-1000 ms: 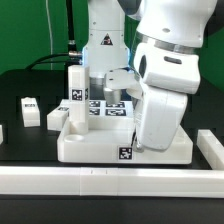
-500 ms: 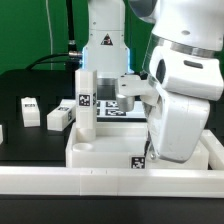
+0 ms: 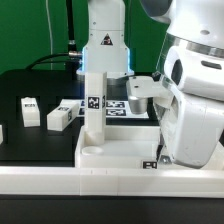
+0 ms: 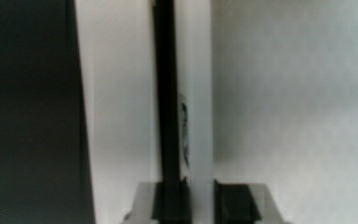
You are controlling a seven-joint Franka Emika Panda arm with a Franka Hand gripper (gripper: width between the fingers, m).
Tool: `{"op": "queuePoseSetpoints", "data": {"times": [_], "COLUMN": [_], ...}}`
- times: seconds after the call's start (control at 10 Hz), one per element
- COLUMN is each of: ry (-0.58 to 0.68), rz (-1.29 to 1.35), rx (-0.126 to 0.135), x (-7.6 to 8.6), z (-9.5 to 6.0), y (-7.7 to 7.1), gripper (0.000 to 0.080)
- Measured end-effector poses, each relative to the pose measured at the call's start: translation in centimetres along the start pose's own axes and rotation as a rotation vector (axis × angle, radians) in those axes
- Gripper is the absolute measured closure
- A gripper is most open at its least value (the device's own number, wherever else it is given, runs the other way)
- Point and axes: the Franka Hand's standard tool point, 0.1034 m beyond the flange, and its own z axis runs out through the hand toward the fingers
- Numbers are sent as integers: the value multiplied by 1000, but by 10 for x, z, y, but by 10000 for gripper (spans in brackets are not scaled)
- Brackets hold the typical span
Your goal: Assemble desk
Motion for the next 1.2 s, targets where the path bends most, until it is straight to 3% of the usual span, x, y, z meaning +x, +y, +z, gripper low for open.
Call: {"op": "queuePoseSetpoints", "data": {"times": [0.1,0.2,0.3,0.4,0.5,0.6,0.7,0.9,1.2], "ry": [-7,-6,-5,-9,-19,-39,-71,-76,-76], "rz": [-5,0,6,12,16,49,62,62,91], "rx": [-2,-7,-9,-9,-10,4,20,18,20], "x": [-1,-4,-8,-16,-26,-36,-45,-63,-62], "z": [-1,-6,-12,-22,-32,-39,-45,-49,-47], "y": [0,2,3,2,1,-5,-10,-14,-15], "gripper": [676,503,503,334,334,187,160,152,151]}}
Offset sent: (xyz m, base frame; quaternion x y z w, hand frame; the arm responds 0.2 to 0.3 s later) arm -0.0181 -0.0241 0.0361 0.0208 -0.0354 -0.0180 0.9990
